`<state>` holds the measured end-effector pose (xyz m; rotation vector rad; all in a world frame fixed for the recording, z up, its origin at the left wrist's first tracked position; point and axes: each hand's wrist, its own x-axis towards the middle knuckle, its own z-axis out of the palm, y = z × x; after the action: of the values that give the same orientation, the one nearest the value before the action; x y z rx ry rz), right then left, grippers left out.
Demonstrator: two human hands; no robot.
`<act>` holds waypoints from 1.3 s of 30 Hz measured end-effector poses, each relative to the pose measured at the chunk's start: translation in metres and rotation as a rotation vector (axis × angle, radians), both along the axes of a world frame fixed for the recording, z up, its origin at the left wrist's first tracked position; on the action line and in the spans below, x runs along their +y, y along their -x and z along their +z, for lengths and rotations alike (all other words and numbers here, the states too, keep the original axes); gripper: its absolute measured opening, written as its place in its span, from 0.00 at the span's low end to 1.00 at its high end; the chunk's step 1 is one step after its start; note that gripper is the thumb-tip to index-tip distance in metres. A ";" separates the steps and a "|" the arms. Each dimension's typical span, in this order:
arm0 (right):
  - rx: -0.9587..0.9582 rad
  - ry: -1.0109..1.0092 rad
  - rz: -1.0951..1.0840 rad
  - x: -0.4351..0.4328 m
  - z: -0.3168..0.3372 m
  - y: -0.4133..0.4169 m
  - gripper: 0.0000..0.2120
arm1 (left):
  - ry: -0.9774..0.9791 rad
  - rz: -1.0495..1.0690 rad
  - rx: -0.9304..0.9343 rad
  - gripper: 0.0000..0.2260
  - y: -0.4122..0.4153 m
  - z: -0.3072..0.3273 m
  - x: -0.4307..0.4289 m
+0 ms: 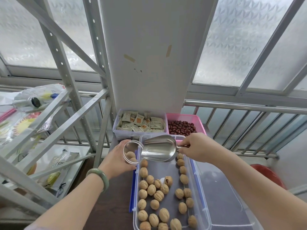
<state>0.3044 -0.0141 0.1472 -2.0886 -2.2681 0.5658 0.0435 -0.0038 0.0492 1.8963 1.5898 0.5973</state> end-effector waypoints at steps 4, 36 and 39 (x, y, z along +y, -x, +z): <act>-0.002 -0.014 -0.087 0.007 -0.016 -0.022 0.14 | 0.020 0.030 -0.025 0.40 0.004 -0.007 -0.001; -0.203 0.359 0.013 0.005 -0.116 -0.030 0.14 | 0.158 -0.004 0.050 0.42 0.019 -0.026 -0.004; -0.121 0.352 0.005 0.005 -0.127 -0.025 0.14 | 0.160 -0.014 0.048 0.42 0.019 -0.025 -0.004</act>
<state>0.3292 -0.0088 0.0200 -2.3262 -2.3852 0.9243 0.0248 -0.0081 0.0243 1.8133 1.6032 0.4081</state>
